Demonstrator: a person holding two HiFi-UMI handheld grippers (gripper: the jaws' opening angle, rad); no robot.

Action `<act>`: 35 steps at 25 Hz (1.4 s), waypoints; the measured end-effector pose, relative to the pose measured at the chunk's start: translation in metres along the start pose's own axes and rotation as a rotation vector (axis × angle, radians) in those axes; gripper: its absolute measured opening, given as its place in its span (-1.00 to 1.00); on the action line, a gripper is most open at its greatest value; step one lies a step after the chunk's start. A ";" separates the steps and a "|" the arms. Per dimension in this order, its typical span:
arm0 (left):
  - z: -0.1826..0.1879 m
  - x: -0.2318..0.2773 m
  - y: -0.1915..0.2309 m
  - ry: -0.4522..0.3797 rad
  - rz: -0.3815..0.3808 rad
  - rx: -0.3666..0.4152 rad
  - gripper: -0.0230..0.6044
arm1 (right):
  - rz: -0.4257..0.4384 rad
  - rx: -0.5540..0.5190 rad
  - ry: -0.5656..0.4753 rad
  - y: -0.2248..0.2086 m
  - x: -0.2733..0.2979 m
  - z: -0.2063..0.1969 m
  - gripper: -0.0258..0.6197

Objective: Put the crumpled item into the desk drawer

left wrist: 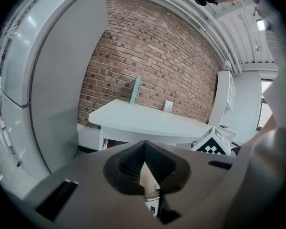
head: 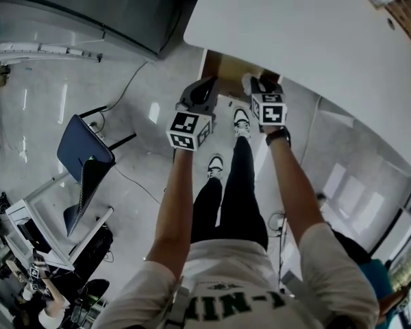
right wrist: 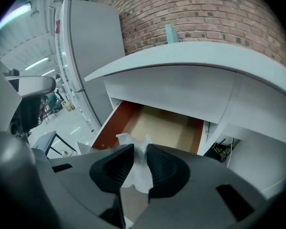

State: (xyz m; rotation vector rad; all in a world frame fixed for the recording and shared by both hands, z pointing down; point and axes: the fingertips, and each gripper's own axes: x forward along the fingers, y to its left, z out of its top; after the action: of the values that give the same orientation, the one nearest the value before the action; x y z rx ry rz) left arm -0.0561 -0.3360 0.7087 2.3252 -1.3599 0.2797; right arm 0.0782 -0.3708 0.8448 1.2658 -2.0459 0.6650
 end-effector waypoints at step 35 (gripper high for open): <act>0.002 -0.019 0.008 0.035 0.045 0.046 -0.93 | 0.040 0.057 0.086 0.003 0.017 -0.026 -0.18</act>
State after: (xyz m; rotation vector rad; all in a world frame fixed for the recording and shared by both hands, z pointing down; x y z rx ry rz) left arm -0.0726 -0.3258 0.7019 2.3179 -1.4045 0.3677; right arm 0.0763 -0.3617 0.8744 1.2096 -1.9998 0.7873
